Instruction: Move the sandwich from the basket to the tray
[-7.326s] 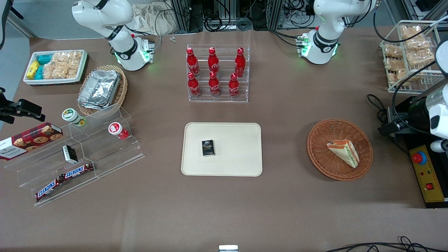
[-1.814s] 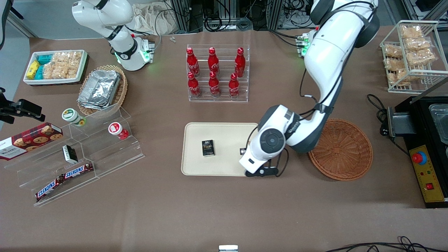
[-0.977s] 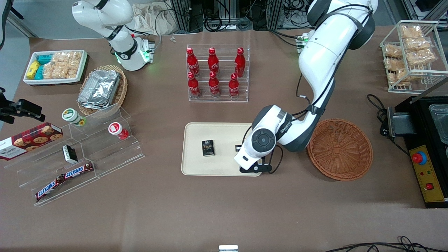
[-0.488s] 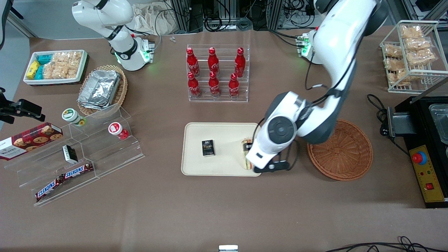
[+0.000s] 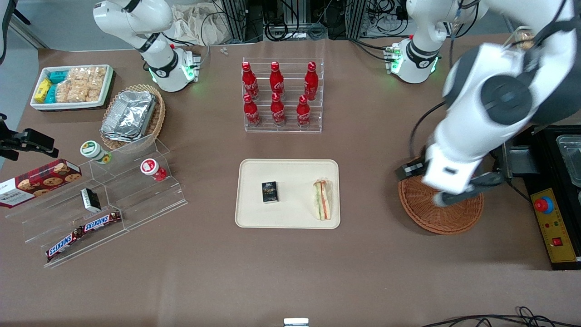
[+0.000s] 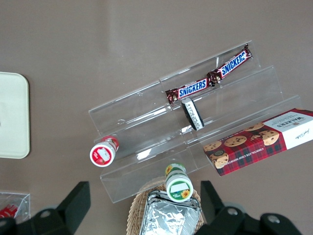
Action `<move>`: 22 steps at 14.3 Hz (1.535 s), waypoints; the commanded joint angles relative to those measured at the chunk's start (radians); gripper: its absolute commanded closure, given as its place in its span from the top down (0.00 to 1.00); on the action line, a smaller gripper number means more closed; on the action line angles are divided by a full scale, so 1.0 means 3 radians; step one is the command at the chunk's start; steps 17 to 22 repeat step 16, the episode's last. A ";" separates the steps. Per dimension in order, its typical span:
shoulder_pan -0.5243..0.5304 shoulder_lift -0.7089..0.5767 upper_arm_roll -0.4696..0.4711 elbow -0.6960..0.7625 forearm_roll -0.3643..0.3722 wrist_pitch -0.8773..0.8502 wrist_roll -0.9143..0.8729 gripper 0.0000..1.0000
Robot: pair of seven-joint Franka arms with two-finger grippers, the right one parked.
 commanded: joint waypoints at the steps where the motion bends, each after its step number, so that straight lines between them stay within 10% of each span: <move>1: 0.0253 -0.0462 -0.0033 -0.0459 0.0018 0.0021 0.0145 1.00; 10: 0.0837 -0.0719 0.0319 -0.0613 -0.0140 0.0205 0.1837 1.00; 22: 0.0852 -0.0458 0.0493 -0.0199 -0.0232 0.0170 0.1889 1.00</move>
